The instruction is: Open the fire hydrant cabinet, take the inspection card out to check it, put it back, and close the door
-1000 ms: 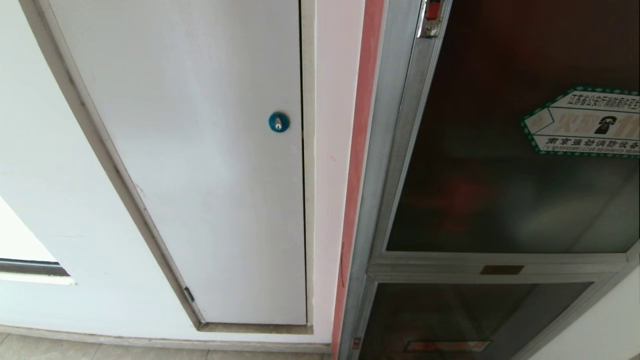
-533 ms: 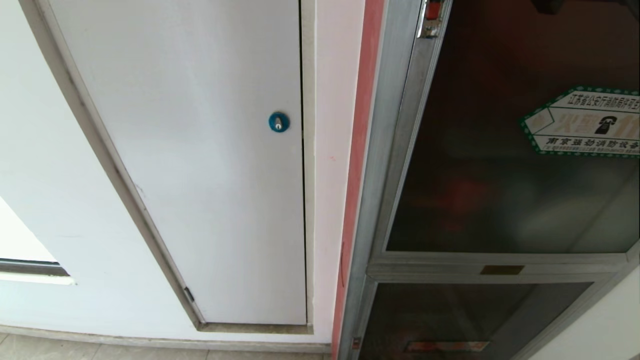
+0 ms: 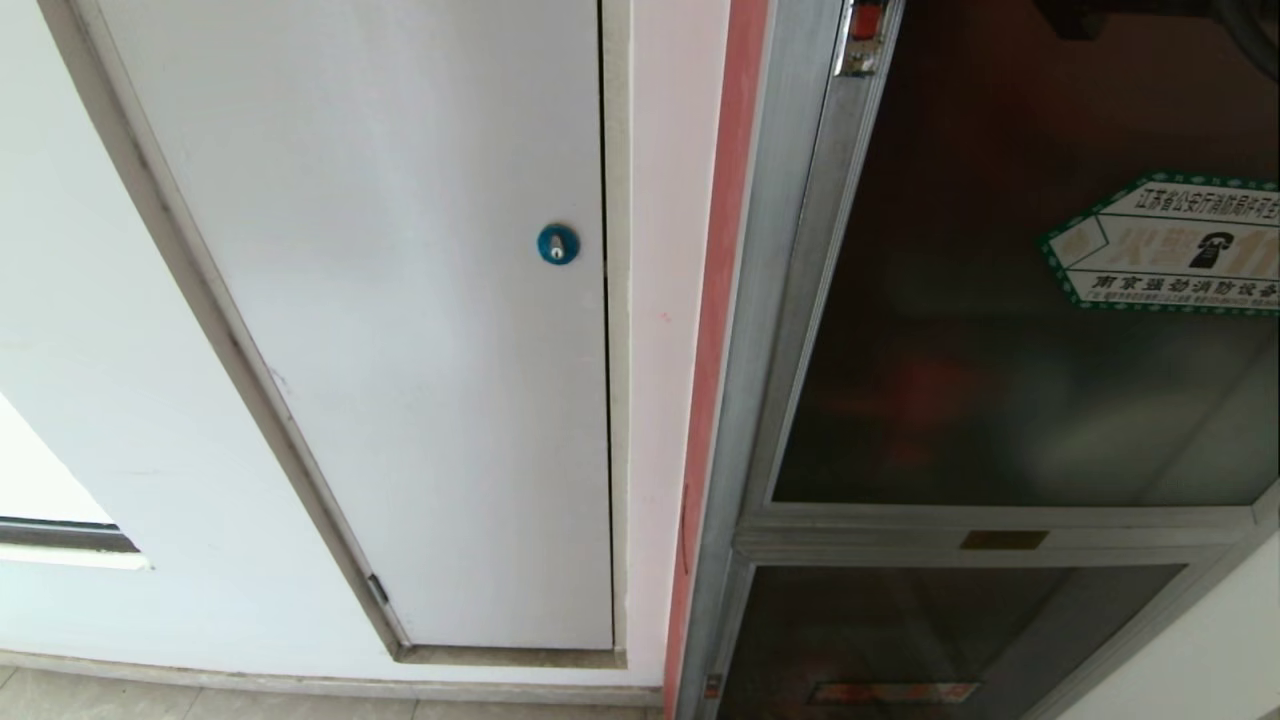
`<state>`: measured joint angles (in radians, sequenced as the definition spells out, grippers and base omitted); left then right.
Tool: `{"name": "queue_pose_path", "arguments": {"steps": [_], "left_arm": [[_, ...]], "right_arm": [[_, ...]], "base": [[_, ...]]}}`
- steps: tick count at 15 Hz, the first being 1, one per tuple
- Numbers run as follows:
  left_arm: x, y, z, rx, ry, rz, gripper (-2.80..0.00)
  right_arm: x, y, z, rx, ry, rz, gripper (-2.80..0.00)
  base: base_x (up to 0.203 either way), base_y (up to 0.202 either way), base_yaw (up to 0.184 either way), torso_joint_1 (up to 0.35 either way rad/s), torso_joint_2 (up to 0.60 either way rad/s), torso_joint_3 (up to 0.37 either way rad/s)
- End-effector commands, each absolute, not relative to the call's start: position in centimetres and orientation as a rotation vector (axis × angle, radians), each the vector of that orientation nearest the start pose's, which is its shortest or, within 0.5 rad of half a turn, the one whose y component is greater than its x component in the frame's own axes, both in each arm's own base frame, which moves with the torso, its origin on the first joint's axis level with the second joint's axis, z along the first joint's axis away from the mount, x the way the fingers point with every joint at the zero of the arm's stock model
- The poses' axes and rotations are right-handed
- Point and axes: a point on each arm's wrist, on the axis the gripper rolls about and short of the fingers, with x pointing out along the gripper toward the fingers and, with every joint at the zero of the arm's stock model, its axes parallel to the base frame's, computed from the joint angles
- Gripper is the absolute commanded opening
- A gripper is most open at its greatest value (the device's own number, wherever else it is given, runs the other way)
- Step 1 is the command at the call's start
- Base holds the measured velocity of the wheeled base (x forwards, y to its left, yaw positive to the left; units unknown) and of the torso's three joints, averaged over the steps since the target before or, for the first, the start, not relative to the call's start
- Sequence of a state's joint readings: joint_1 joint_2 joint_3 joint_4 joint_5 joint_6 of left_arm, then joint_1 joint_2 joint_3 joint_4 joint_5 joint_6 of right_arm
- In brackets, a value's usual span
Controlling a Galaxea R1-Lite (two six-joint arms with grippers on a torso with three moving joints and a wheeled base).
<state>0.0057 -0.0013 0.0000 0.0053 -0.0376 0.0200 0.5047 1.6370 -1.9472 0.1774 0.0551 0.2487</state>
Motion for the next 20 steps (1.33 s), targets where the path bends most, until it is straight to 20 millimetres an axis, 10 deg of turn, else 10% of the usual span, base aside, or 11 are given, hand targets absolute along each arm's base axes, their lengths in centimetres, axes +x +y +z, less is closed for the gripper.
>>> {"name": "queue_pose_path", "arguments": {"steps": [1,20], "left_arm": [[-2.3,-0.1,7.5,0.020,0.004,-0.031,-2.80],[-2.3,-0.1,7.5,0.020,0.006,-0.032,-2.80]], "right_arm": [[23.5,12.9,43.6,0.271,-0.052,0.565,-2.80],[26.3,12.6,42.3,0.261,-0.023,0.511,-2.80]], "base": [[0.000,0.000,0.000,0.000,0.00,0.000],[0.000,0.000,0.000,0.000,0.00,0.000]]}}
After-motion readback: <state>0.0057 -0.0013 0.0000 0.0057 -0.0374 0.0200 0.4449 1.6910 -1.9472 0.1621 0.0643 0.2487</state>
